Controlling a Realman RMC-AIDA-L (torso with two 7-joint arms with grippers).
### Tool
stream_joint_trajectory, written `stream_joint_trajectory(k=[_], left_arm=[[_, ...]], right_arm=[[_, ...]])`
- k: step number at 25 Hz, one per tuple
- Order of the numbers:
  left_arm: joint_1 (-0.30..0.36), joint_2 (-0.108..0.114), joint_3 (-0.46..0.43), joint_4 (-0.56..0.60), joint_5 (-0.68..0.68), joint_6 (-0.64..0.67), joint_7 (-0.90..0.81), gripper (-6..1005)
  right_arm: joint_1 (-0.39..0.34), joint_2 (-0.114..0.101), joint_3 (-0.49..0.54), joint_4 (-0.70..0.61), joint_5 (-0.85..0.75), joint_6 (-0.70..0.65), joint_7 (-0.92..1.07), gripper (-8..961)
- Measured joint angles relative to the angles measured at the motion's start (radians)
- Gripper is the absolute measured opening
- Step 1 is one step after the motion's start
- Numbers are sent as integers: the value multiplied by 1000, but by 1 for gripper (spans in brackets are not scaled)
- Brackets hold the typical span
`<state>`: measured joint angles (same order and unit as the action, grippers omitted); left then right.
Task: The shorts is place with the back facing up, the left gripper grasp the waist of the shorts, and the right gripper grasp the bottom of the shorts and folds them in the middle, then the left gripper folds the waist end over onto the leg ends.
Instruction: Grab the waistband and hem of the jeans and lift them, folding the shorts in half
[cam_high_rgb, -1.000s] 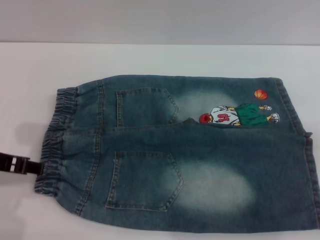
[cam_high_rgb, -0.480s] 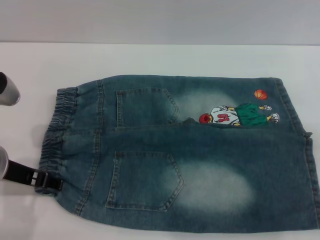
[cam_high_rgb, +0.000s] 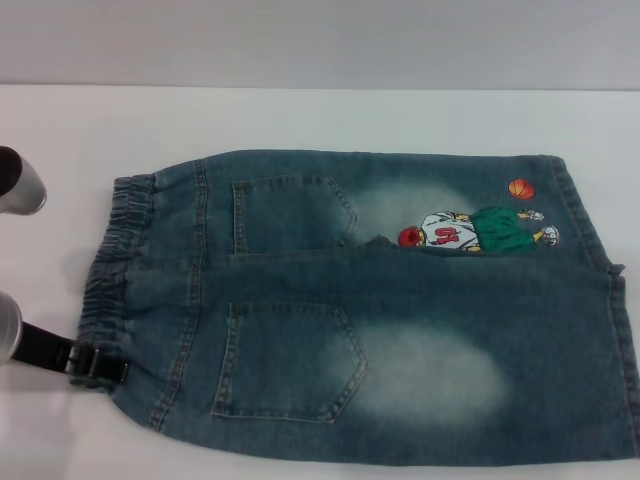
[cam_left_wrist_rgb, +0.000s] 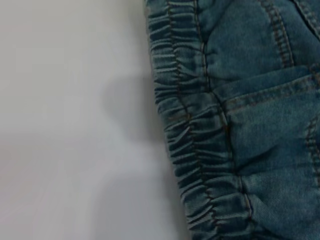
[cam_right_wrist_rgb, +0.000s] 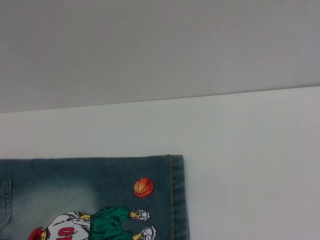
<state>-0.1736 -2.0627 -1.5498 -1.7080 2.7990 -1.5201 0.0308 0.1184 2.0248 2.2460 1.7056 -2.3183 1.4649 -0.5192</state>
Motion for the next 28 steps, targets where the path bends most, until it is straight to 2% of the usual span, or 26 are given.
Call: stream_joint_trajectory(k=[21, 27, 28], left_arm=[[-6, -2, 46, 13, -6, 2, -10, 825], [-27, 1, 48, 11, -16, -1, -13, 825], [-28, 1, 47, 10, -17, 1, -13, 795]], right_arm=[[-7, 3, 0, 20, 4, 15, -16, 706], [-14, 6, 17, 48, 10, 34, -17, 706], [-14, 6, 23, 51, 15, 38, -18, 706]])
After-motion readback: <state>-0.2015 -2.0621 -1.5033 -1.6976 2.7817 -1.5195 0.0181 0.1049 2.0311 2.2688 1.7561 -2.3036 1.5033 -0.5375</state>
